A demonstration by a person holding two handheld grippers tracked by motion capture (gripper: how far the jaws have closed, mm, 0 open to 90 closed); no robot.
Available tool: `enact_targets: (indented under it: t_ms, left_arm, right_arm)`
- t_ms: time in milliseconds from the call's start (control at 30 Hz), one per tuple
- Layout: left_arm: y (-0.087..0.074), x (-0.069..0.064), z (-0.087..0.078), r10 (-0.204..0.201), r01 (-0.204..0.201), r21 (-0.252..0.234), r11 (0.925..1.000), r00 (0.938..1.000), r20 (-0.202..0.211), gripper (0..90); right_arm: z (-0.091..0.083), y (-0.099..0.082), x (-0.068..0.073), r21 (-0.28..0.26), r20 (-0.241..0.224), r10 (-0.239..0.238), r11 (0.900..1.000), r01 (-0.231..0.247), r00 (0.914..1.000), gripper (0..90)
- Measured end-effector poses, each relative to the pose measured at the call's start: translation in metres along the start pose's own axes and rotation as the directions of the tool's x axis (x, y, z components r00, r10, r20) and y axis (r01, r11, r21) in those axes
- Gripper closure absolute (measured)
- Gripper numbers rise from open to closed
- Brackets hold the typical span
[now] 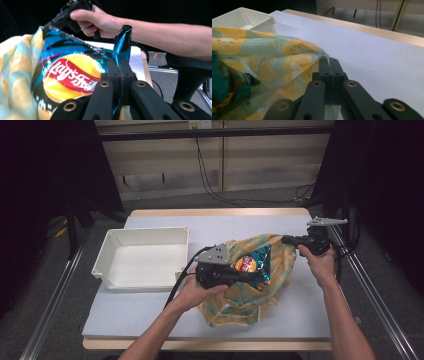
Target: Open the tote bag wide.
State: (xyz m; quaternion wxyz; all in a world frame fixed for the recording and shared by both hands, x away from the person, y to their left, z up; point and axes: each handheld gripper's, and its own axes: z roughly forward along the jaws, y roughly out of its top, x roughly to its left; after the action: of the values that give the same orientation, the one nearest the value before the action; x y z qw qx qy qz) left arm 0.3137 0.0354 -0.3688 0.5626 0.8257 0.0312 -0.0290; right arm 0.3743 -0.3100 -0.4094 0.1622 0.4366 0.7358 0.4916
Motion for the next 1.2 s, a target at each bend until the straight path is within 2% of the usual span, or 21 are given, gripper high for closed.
enact_targets:
  t_ms: [133,300,433,567,733,933,1100,1200]
  left_arm:
    - [0.005,0.004,0.0,-0.01,0.01,-0.014,0.9999,0.9998,-0.016,90.0]
    - [0.009,0.008,0.004,-0.024,0.024,-0.039,0.999,0.9996,-0.012,90.0]
    - [0.014,0.009,0.004,-0.023,0.023,-0.046,0.9987,0.9997,-0.009,90.0]
    - [0.02,0.009,0.001,-0.019,0.018,-0.071,0.9973,0.9997,-0.013,90.0]
    - [0.03,0.011,-0.003,-0.011,0.008,-0.089,0.996,0.9995,-0.029,90.0]
    - [0.034,0.016,-0.002,-0.026,0.023,-0.107,0.994,0.9992,-0.031,90.0]
    - [0.04,0.015,-0.004,-0.019,0.016,-0.119,0.9927,0.9995,-0.025,90.0]
    - [0.047,0.015,-0.005,-0.011,0.006,-0.125,0.9921,0.9992,-0.038,90.0]
  right_arm:
    - [0.0,0.001,0.006,0.003,-0.015,-0.015,0.9999,0.015,0.9998,90.0]
    - [0.001,0.002,0.012,0.002,-0.034,-0.031,0.9995,0.031,0.999,90.0]
    - [0.003,0.0,0.009,0.005,-0.042,-0.023,0.9997,0.023,0.9989,90.0]
    - [0.005,-0.002,0.006,0.012,-0.031,-0.019,0.9997,0.02,0.9993,90.0]
    - [0.008,-0.004,0.009,0.025,-0.039,-0.031,0.9992,0.032,0.9987,90.0]
    - [0.01,-0.003,0.015,0.034,-0.048,-0.049,0.9981,0.051,0.9976,90.0]
    - [0.007,-0.003,0.007,0.023,-0.012,-0.031,0.9992,0.032,0.9994,90.0]
    - [0.002,-0.003,0.005,0.015,-0.025,-0.015,0.9998,0.015,0.9996,90.0]
